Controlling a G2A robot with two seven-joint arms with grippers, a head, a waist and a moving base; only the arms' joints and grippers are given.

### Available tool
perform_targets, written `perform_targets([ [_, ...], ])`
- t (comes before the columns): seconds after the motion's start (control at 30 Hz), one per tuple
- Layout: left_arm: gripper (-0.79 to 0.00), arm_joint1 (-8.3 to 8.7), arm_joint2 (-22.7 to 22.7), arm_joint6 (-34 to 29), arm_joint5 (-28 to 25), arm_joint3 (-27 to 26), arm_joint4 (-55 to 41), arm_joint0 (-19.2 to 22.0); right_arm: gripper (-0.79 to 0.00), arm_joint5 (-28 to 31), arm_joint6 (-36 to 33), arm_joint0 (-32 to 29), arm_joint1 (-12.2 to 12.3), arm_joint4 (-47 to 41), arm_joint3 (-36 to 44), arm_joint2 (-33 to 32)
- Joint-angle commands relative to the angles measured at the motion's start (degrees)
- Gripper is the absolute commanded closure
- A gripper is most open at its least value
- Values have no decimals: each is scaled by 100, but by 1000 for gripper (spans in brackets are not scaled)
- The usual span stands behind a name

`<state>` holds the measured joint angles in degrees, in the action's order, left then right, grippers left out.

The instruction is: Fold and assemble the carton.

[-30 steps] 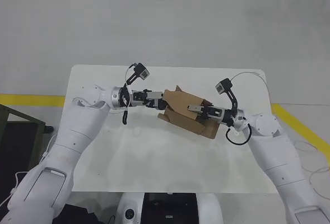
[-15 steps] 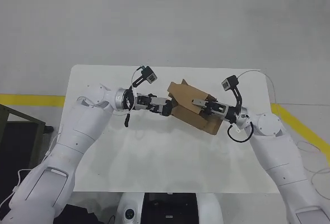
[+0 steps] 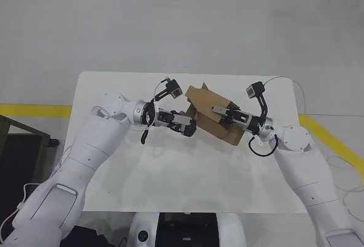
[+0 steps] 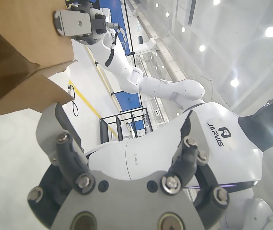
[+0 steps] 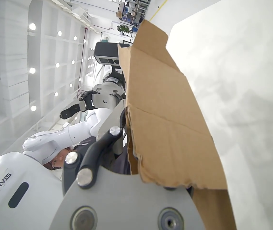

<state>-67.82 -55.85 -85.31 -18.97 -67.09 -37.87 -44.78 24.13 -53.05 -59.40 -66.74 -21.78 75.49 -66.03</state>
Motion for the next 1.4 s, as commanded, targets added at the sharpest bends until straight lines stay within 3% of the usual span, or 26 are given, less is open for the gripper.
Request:
perform_targets([
  [0.0, -785, -16, 48, -8, 10, 28, 9, 21, 0, 4, 24, -10, -7, 1, 31, 24],
  [0.43, -785, -113, 195, 66, -66, 229, -41, 207, 0, -1, -11, 74, -88, -63, 53, 337],
  [0.93, -785, -105, 116, 38, -38, 193, -27, 186, 0, 49, -117, 208, -119, -113, -112, 380],
  [1.13, -785, 10, -248, -43, 43, 280, -142, 72, 0, 95, -394, 244, -43, -99, -325, 100],
  [1.37, -785, 216, -876, -52, 52, 489, -149, -152, 0, 136, -1346, 290, 84, -242, -526, -218],
])
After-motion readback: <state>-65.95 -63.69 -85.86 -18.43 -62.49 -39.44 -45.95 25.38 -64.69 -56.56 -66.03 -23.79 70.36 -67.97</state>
